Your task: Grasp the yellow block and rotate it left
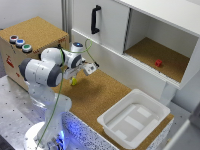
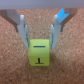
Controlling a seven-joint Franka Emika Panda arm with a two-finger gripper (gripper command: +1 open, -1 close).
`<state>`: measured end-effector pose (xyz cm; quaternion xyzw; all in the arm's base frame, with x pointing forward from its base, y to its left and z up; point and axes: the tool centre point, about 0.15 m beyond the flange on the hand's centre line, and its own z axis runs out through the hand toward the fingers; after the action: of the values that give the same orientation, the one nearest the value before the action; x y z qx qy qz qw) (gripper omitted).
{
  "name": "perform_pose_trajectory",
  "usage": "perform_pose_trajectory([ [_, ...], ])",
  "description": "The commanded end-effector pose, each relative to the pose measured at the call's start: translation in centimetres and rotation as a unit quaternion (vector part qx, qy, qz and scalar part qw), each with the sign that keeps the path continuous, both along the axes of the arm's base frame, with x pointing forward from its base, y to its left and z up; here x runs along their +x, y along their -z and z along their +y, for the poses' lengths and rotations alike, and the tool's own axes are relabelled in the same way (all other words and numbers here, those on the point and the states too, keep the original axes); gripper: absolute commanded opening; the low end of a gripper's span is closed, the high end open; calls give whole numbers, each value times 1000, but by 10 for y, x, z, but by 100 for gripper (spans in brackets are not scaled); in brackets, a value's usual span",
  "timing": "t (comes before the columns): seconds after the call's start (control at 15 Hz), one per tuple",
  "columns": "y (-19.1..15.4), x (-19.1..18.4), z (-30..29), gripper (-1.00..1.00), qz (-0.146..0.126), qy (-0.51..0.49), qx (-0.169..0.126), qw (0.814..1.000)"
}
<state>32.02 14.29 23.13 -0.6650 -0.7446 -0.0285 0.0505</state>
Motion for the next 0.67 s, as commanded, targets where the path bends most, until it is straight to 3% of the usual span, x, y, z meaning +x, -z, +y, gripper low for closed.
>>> perform_pose_trajectory([
  [0.0,-48,-14,8,100,21,3,13,1000],
  [0.33,-48,-14,8,100,21,3,13,1000],
  [0.4,-39,-8,7,100,16,46,18,999],
  [0.6,-49,-5,12,100,36,202,50,977],
])
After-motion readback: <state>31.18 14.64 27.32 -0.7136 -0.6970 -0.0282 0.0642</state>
